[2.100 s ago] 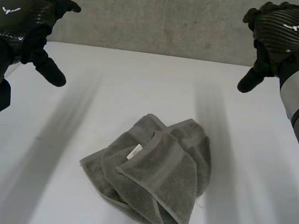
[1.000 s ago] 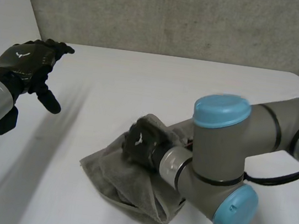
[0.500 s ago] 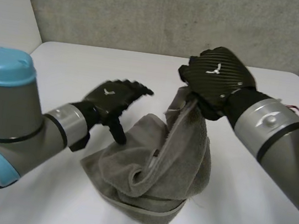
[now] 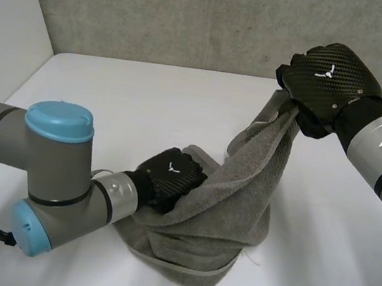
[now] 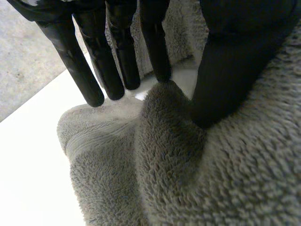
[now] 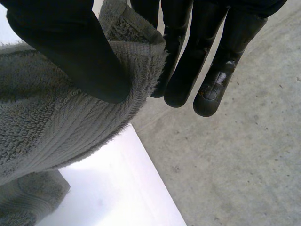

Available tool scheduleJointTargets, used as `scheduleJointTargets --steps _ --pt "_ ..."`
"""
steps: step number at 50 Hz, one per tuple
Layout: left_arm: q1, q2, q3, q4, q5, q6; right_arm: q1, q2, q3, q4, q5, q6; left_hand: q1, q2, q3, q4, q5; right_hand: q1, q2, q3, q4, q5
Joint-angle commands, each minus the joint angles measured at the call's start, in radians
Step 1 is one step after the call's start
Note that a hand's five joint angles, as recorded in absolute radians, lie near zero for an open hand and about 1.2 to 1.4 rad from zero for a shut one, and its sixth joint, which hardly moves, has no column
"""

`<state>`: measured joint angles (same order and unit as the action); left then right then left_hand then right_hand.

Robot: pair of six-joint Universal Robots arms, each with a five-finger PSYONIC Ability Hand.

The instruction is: Fold the towel.

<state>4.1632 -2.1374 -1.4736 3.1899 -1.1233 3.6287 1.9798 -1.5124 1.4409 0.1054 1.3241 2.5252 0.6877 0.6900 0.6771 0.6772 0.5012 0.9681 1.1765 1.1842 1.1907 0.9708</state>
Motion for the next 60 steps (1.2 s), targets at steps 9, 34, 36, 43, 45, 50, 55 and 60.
scheduleJointTargets --steps 9,34,36,43,45,50,55,60 --pt "-0.005 0.001 0.431 0.002 -0.259 -0.058 0.021 0.170 -0.234 -0.184 0.112 0.037 0.709 0.706 0.719 0.719 0.721 0.428 0.220 0.212 0.206 0.251" --pt "0.060 0.244 0.161 0.269 -0.375 -0.328 0.106 0.039 -0.232 -0.376 0.124 0.138 -0.186 -0.189 -0.176 -0.176 -0.175 0.428 0.220 0.212 0.206 0.251" --pt "0.061 0.205 0.148 0.263 -0.316 -0.335 0.111 0.009 -0.243 -0.355 0.116 0.138 -0.286 -0.288 -0.275 -0.275 -0.274 0.428 0.220 0.212 0.206 0.251" --pt "0.072 0.136 0.151 0.262 -0.202 -0.370 0.123 -0.133 -0.266 -0.225 0.084 0.139 -0.345 -0.347 -0.334 -0.334 -0.333 0.428 0.220 0.212 0.206 0.251" --pt "0.072 0.111 0.157 0.260 -0.173 -0.378 0.131 -0.155 -0.263 -0.213 0.081 0.138 -0.351 -0.353 -0.340 -0.340 -0.339 0.428 0.220 0.212 0.206 0.251" --pt "0.065 0.024 0.151 0.234 -0.034 -0.416 0.136 -0.196 -0.249 -0.196 0.083 0.139 -0.395 -0.397 -0.384 -0.384 -0.383 0.428 0.220 0.212 0.206 0.251" --pt "0.035 -0.045 0.131 0.170 0.080 -0.430 0.136 -0.201 -0.223 -0.179 0.087 0.135 -0.401 -0.403 -0.390 -0.390 -0.389 0.428 0.220 0.212 0.206 0.251" --pt "0.012 -0.064 0.142 0.166 0.071 -0.429 0.129 -0.184 -0.212 -0.179 0.087 0.135 0.659 0.657 0.670 0.670 0.671 0.428 0.220 0.212 0.206 0.251"
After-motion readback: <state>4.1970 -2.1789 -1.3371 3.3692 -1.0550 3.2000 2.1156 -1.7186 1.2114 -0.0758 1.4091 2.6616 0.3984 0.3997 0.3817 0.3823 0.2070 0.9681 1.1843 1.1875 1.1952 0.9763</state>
